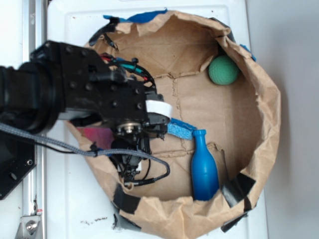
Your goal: Grab the rock.
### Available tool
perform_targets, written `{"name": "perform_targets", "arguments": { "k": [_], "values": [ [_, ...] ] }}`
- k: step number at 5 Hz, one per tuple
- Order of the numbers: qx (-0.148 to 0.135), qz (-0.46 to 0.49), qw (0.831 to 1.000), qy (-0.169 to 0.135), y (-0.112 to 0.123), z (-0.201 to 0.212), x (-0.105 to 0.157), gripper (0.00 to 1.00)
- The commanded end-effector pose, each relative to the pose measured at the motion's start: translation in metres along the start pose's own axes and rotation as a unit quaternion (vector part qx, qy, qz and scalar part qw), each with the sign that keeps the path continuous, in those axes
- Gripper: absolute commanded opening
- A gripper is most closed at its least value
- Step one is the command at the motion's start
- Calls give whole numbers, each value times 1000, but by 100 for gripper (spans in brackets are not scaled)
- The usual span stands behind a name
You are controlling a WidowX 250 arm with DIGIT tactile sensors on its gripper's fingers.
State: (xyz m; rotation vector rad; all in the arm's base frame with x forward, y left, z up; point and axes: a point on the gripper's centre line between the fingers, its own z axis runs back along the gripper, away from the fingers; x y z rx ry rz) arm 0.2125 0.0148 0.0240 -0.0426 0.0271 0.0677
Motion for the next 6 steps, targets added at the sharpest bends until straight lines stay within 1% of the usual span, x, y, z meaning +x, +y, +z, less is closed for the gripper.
{"name": "perform_targets", "arguments": {
  "k": [1, 2, 3, 5, 6],
  "values": [
    [-3, -6, 1000, -2, -2, 1, -1, 100],
    [-6, -2, 1000, -4, -2, 0, -3, 90],
    [-8, 3, 1000, -7, -2, 2, -4, 0],
    [-5, 14, 1000, -15, 3, 6, 3, 0],
    [-11, 28, 999, -31, 9, 28, 8, 0]
  ]
}}
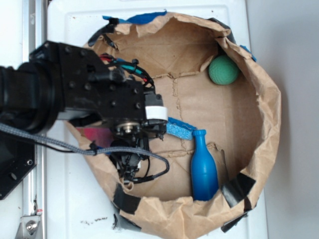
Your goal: Grab the rock.
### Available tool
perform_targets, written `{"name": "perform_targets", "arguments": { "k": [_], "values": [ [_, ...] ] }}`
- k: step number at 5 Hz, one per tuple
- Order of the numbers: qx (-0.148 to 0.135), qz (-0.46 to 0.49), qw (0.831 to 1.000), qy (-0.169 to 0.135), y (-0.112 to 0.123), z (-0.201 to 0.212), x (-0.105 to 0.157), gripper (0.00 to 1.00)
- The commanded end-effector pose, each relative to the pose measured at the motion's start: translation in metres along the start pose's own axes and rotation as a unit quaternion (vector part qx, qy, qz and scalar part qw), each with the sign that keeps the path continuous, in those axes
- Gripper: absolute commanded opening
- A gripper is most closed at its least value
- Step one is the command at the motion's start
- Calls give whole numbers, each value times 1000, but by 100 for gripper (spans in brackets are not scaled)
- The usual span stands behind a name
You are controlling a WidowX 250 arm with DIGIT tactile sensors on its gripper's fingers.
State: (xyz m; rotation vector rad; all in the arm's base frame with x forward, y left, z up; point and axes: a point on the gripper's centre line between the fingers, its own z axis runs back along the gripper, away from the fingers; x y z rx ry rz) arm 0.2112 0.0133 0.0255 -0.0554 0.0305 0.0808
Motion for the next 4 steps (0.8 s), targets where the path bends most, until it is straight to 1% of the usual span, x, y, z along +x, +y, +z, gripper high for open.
{"name": "perform_targets", "arguments": {
  "k": [1, 2, 3, 4],
  "values": [
    [-18, 42, 997, -59, 16, 62, 11, 0],
    [-22, 76, 994, -79, 19, 100, 15, 0],
    [-1, 88, 991, -99, 11, 127, 21, 0],
    [1, 89, 989, -115, 4, 138, 26, 0]
  ]
}}
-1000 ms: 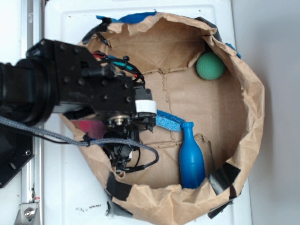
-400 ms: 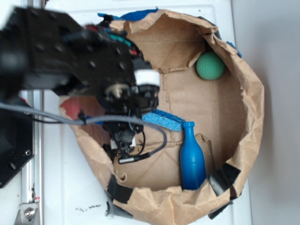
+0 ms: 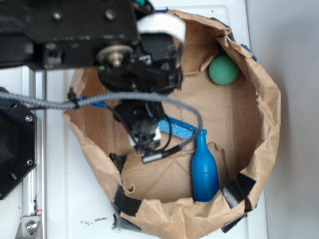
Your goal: Grab the rock.
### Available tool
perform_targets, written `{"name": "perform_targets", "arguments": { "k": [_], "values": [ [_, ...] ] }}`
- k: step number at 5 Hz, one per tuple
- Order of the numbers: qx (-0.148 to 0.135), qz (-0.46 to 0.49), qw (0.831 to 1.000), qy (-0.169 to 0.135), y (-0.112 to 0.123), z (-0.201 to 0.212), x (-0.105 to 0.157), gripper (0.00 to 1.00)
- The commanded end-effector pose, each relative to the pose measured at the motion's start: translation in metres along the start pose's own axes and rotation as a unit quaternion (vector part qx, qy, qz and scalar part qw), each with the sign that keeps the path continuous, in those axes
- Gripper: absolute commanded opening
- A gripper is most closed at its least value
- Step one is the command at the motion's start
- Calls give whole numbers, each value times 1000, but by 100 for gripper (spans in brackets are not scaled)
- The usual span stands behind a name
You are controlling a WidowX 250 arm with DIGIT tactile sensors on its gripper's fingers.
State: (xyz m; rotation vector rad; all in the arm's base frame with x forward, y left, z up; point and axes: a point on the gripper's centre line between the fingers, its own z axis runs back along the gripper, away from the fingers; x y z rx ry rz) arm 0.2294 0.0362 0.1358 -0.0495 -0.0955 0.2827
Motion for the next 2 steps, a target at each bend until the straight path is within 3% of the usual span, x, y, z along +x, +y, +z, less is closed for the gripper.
{"name": "perform_targets", "arguments": {
  "k": [1, 2],
  "values": [
    [2, -11, 999, -52, -15, 21, 11, 0],
    [26, -15, 998, -61, -17, 15, 11, 0]
  ]
}}
